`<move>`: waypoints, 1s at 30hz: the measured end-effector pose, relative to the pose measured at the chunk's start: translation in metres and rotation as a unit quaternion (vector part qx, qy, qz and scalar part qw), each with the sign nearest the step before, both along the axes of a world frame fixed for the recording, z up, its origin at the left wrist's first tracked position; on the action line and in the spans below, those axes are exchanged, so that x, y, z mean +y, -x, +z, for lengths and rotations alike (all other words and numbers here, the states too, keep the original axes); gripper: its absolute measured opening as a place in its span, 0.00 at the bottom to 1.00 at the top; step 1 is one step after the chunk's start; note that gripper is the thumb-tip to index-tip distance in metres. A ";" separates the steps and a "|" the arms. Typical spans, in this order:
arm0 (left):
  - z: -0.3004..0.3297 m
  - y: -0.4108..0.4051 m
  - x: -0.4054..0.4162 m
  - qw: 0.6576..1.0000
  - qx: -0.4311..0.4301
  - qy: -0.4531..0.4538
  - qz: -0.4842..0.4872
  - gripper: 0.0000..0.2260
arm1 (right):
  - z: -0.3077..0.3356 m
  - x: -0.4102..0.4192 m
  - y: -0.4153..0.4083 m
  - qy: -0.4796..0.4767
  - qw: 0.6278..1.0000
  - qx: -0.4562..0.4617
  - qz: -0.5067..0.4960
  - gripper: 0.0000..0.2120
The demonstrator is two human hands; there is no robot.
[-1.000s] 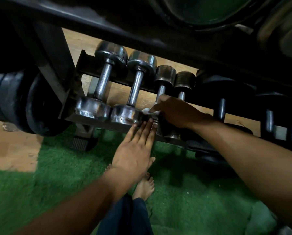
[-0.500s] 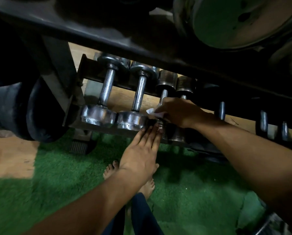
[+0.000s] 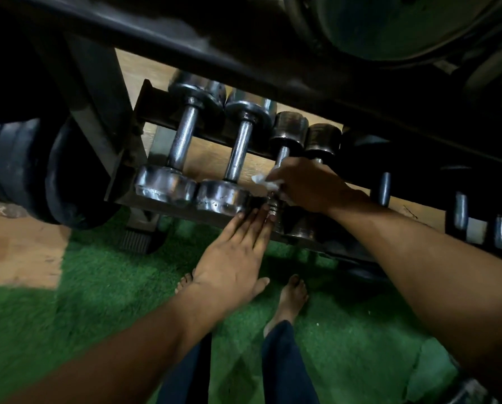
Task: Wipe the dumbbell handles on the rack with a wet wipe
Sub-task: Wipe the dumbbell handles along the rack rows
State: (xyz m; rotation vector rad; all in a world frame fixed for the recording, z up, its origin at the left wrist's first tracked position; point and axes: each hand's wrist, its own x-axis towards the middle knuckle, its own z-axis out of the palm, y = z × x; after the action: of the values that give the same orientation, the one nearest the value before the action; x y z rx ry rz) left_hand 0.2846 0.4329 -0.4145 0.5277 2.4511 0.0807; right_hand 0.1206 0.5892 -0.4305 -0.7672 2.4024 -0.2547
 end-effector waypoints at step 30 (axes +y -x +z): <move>0.002 -0.002 0.038 0.989 0.030 -0.051 0.137 0.42 | -0.021 0.009 -0.004 0.059 0.988 0.106 -0.091 0.15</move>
State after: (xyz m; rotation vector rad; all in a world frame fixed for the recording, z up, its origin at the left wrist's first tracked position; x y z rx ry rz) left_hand 0.2863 0.4705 -0.4125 0.2347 2.5753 0.3082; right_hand 0.1249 0.5982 -0.4511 -0.6552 2.6827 -0.4117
